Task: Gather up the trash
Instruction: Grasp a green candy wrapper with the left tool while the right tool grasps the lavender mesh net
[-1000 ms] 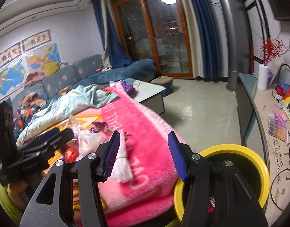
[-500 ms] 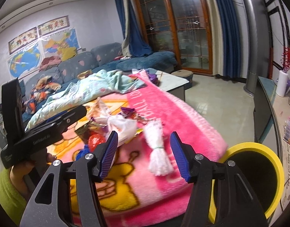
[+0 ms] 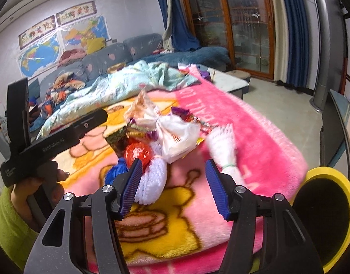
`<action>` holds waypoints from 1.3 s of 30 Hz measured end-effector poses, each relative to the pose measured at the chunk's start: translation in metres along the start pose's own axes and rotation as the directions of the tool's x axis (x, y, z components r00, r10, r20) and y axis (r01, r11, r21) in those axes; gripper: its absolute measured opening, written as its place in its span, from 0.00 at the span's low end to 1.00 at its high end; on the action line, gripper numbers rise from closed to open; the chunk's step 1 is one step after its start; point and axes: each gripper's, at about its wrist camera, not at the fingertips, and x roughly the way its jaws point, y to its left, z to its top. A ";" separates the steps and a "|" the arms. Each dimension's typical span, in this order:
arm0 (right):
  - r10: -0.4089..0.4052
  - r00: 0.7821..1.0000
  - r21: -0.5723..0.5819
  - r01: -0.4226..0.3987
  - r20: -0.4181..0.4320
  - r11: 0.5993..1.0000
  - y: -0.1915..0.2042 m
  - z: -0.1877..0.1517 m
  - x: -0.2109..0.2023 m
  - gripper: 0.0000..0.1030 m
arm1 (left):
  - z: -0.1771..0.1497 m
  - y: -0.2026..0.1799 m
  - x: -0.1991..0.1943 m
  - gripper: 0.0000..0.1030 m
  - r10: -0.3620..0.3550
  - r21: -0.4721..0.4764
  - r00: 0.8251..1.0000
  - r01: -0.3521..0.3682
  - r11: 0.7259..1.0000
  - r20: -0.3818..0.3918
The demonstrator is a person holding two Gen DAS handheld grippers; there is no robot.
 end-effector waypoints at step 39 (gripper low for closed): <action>0.114 0.980 0.075 -0.103 -0.161 0.992 -0.003 -0.022 0.057 0.14 | -0.027 0.026 0.053 0.14 -0.066 -0.062 0.980 0.055 0.997 -0.190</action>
